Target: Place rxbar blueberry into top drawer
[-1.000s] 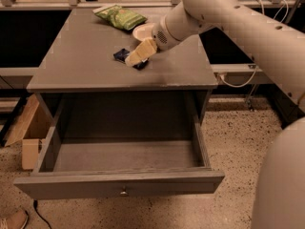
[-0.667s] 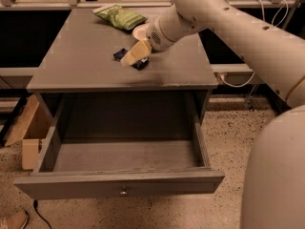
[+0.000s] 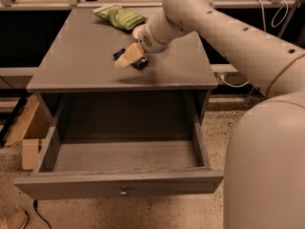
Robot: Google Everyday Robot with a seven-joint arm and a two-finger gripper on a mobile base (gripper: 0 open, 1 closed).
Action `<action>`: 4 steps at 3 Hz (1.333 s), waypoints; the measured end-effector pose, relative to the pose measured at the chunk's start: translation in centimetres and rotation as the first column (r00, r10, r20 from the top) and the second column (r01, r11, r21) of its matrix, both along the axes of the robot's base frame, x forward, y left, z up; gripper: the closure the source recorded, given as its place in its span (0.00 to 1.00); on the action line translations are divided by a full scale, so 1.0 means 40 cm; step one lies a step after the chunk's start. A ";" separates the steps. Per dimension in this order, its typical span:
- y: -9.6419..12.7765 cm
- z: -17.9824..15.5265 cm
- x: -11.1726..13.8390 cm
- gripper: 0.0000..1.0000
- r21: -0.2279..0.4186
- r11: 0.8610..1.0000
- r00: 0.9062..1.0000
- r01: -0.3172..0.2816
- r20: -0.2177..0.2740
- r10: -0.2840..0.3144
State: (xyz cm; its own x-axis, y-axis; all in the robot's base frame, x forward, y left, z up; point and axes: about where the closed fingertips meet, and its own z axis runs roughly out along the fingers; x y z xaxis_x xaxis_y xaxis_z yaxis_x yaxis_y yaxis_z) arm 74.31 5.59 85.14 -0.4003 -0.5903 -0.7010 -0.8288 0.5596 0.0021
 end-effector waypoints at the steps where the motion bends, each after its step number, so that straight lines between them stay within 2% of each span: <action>1: 0.030 -0.021 0.014 0.00 -0.001 1.000 1.000 -0.011 -0.014 0.011; 2: 0.057 -0.051 0.026 0.03 -0.008 0.999 0.999 -0.033 -0.032 0.032; 4: 0.064 -0.069 0.028 0.49 -0.008 0.999 0.998 -0.041 -0.045 0.041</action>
Offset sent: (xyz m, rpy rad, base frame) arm 0.0162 0.0280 -0.0212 -0.0159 0.0315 0.0422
